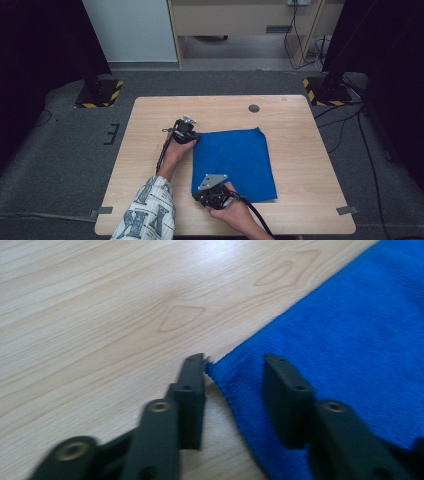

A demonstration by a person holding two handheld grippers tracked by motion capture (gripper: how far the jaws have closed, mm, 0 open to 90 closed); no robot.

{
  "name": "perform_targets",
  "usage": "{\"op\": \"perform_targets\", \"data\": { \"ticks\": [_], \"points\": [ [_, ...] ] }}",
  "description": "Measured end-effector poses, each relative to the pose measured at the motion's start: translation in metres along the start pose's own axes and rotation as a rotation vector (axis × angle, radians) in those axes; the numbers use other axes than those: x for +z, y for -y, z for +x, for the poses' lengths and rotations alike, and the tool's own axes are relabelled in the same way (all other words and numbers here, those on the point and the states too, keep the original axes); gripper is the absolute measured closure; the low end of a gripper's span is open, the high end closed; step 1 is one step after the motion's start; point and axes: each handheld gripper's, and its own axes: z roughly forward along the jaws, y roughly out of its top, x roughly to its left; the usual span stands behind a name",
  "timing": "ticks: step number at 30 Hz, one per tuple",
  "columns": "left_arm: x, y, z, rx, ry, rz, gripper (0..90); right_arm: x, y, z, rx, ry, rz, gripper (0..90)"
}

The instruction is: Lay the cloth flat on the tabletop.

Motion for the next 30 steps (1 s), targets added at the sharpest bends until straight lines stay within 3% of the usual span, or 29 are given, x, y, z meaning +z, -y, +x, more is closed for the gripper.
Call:
{"op": "perform_targets", "data": {
  "ticks": [4, 6, 19, 26, 30],
  "points": [
    [0.0, -0.001, 0.0, -0.025, 0.023, 0.003, 84.8, -0.001, 0.0, 0.001, -0.004, 0.007, 0.001, 87.1],
    [-0.002, -0.003, 0.0, -0.025, 0.021, -0.012, 86.6, -0.001, 0.0, 0.002, -0.005, 0.008, 0.0, 87.1],
    [-0.035, -0.016, 0.003, -0.05, 0.0, -0.092, 86.8, -0.012, -0.011, 0.007, 0.005, 0.029, -0.049, 87.4],
    [-0.044, -0.016, 0.01, -0.055, -0.002, -0.102, 87.0, -0.014, -0.021, 0.012, -0.005, 0.035, -0.063, 87.5],
    [-0.049, -0.015, 0.012, -0.054, 0.025, -0.117, 87.1, -0.013, -0.024, 0.012, 0.006, 0.035, -0.069, 87.5]
  ]
}}
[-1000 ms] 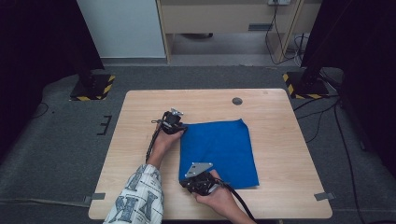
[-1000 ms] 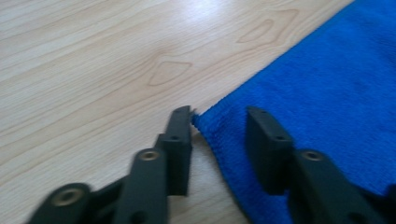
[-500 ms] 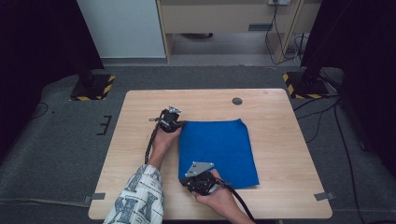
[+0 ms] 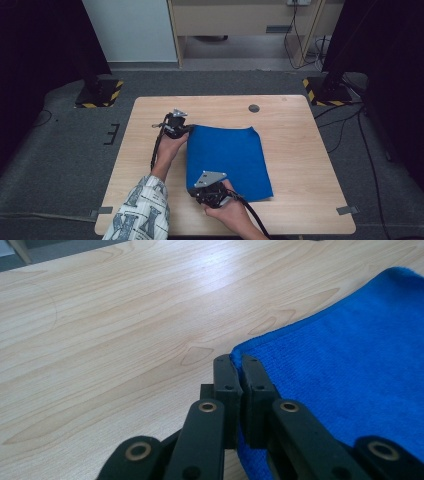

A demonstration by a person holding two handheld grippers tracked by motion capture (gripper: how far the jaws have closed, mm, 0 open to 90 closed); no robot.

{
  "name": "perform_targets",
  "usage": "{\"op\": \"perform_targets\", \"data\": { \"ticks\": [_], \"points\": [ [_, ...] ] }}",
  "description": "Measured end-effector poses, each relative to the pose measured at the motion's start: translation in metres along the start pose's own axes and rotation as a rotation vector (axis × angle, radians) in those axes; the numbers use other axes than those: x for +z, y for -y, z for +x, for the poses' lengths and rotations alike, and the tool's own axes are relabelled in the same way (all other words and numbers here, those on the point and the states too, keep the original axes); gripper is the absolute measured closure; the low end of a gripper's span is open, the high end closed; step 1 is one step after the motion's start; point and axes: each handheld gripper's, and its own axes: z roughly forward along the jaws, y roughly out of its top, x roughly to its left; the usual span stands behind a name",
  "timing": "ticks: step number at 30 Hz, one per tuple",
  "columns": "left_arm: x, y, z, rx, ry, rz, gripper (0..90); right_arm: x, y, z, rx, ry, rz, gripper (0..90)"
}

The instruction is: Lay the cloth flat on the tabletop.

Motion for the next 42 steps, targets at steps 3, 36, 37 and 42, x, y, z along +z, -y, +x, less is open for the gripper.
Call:
{"op": "perform_targets", "data": {
  "ticks": [3, 36, 37, 42],
  "points": [
    [-0.003, 0.001, 0.0, 0.03, -0.005, 0.017, 87.1, -0.001, -0.002, -0.001, 0.0, -0.002, 0.0, 87.6],
    [-0.026, -0.009, 0.028, 0.003, 0.021, 0.02, 87.2, 0.019, -0.033, 0.015, -0.016, 0.004, -0.019, 87.9],
    [-0.027, -0.009, 0.027, 0.002, 0.027, 0.02, 87.2, 0.019, -0.033, 0.017, -0.021, 0.005, -0.018, 87.9],
    [-0.029, -0.003, 0.027, 0.018, 0.025, 0.023, 87.2, 0.022, -0.034, 0.022, -0.036, 0.02, -0.022, 87.9]
  ]
}}
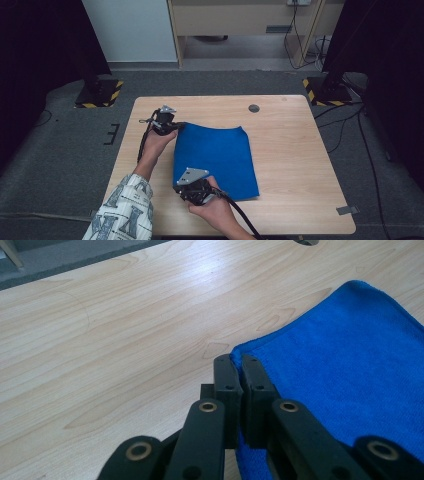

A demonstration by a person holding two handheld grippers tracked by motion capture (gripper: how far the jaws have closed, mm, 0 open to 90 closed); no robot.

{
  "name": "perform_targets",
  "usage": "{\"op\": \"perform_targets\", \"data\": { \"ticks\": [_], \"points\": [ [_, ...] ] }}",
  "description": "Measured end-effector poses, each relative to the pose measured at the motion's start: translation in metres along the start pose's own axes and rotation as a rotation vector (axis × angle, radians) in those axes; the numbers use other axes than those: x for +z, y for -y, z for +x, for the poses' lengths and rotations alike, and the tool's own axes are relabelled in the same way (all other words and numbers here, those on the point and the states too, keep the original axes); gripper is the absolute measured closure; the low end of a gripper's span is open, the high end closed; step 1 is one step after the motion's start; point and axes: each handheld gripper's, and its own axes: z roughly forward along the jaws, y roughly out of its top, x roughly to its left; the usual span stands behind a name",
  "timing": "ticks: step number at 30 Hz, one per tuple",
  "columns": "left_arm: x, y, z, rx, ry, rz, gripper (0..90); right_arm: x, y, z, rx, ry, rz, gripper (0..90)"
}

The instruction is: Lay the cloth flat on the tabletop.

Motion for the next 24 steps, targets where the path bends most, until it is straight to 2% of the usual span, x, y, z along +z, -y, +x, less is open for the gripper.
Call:
{"op": "perform_targets", "data": {
  "ticks": [8, 13, 17, 24],
  "points": [
    [-0.006, 0.01, 0.009, -0.022, -0.006, -0.001, 87.2, 0.006, -0.002, 0.01, 0.0, -0.001, -0.005, 87.9],
    [-0.006, 0.014, 0.011, -0.03, -0.002, 0.003, 87.1, 0.009, -0.005, 0.01, 0.005, -0.002, -0.01, 87.9],
    [-0.007, 0.015, 0.011, -0.042, 0.004, -0.003, 87.2, 0.01, -0.008, 0.011, 0.016, -0.008, -0.02, 87.9],
    [-0.01, 0.015, 0.015, -0.069, -0.001, -0.016, 87.2, 0.006, -0.01, 0.015, 0.001, 0.001, -0.024, 87.9]
  ]
}}
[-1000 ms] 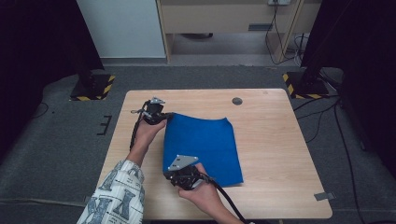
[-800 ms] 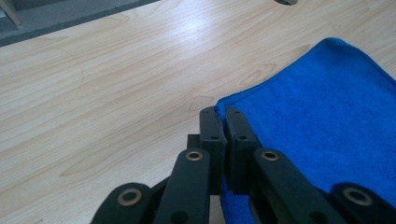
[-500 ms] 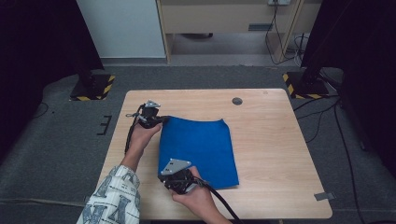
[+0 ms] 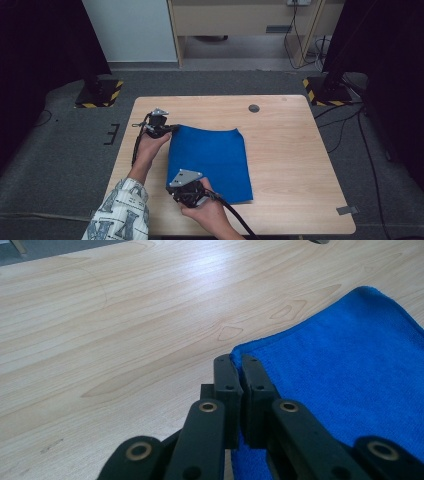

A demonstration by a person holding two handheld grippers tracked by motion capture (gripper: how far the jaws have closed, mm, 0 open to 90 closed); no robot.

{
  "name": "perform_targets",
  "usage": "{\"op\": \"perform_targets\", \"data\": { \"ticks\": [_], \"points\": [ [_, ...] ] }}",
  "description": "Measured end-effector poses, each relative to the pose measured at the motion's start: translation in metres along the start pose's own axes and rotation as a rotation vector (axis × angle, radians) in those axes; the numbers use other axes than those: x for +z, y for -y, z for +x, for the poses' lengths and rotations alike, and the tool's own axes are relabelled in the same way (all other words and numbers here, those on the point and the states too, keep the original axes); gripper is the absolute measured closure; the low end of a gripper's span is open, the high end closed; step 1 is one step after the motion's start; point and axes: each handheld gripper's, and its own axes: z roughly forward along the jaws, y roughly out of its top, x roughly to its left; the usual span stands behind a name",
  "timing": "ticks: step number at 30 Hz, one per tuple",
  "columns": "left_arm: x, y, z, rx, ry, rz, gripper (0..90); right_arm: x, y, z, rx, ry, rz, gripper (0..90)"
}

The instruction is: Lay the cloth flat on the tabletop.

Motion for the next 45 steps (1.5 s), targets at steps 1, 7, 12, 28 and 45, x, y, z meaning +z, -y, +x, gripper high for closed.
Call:
{"op": "perform_targets", "data": {
  "ticks": [1, 7, 12, 28, 45],
  "points": [
    [0.0, 0.0, 0.001, -0.001, 0.001, 0.002, 87.1, 0.001, -0.001, 0.0, -0.001, 0.001, 0.002, 87.9],
    [-0.008, -0.003, 0.006, 0.004, -0.014, 0.002, 87.1, 0.009, -0.008, 0.005, 0.006, -0.006, -0.006, 87.9],
    [-0.019, -0.002, 0.014, -0.002, -0.031, 0.004, 87.0, 0.019, -0.016, 0.01, 0.018, -0.013, -0.015, 87.8],
    [-0.008, -0.017, -0.014, 0.015, -0.048, 0.022, 86.2, -0.01, 0.003, -0.002, 0.055, -0.019, -0.045, 87.8],
    [0.057, -0.036, -0.073, 0.035, -0.002, 0.067, 85.8, -0.058, 0.052, -0.034, 0.099, 0.023, -0.031, 87.9]
  ]
}}
